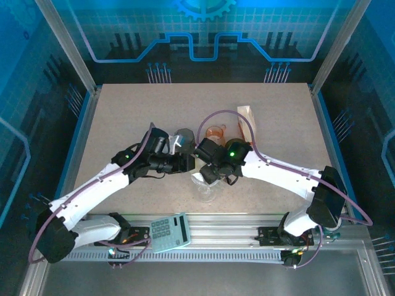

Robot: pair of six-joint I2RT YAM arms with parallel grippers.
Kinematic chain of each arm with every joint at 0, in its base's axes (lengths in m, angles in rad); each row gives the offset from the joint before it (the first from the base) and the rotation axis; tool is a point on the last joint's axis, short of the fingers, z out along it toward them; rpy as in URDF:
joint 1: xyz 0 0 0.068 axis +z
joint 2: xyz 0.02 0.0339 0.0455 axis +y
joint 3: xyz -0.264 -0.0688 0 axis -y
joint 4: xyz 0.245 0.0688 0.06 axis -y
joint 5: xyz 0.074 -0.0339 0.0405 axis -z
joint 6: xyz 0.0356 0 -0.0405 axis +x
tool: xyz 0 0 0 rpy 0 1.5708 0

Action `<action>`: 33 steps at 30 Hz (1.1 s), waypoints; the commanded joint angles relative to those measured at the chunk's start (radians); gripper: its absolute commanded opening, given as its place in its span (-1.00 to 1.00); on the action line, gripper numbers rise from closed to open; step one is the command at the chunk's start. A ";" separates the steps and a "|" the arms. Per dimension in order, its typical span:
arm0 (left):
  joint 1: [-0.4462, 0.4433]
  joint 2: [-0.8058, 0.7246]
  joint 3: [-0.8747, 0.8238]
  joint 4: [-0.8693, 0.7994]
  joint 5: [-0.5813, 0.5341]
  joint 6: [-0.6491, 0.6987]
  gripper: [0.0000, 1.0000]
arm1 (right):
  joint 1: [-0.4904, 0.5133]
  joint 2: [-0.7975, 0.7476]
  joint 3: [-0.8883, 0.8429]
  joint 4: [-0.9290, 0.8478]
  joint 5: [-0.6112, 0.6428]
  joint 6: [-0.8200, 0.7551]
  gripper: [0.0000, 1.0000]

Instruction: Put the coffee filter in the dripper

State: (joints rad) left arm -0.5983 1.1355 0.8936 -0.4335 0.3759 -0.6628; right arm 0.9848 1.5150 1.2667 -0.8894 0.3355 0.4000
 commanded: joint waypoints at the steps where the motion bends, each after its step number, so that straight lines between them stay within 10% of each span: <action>1: 0.012 -0.036 -0.023 0.028 0.024 -0.024 0.05 | -0.011 0.026 -0.029 -0.016 0.014 -0.002 0.17; 8: 0.013 -0.023 -0.013 0.005 0.038 -0.010 0.12 | -0.010 0.030 -0.030 -0.016 0.020 -0.001 0.17; 33: 0.014 0.010 0.001 -0.018 0.032 0.001 -1.00 | -0.008 -0.020 -0.063 0.040 -0.005 0.003 0.47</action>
State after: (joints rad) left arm -0.5907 1.1286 0.8818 -0.4217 0.4091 -0.6682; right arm 0.9787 1.5013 1.2427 -0.8616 0.3405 0.4049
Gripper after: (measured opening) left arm 0.054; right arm 0.724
